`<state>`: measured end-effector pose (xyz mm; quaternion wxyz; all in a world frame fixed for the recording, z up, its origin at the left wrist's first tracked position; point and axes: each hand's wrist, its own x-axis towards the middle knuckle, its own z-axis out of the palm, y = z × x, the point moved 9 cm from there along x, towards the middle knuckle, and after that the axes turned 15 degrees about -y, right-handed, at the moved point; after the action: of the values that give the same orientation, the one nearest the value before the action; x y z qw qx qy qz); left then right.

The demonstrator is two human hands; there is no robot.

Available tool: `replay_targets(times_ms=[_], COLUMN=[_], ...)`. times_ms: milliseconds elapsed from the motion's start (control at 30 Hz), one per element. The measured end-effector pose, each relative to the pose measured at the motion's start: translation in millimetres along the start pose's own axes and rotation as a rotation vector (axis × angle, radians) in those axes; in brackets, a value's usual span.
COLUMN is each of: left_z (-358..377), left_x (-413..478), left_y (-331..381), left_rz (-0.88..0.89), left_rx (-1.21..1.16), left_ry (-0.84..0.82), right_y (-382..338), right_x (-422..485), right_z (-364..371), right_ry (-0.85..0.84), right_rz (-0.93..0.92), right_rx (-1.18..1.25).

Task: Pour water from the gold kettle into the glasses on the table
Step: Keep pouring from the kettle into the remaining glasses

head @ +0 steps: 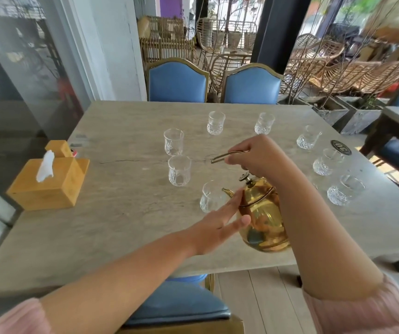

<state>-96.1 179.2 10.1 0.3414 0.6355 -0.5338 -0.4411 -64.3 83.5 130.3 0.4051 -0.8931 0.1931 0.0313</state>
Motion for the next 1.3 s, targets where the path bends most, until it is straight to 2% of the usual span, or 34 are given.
replay_targets(times_ms=[1300], left_z=[-3.3], left_x=[-1.7], left_y=[3.2], left_rz=[0.038], left_rx=[-0.188], left_ry=[0.049], right_y=[-18.8], right_x=[6.5], right_z=[5.7], right_ry=[-0.085], right_rz=[0.029], right_rx=[-0.105])
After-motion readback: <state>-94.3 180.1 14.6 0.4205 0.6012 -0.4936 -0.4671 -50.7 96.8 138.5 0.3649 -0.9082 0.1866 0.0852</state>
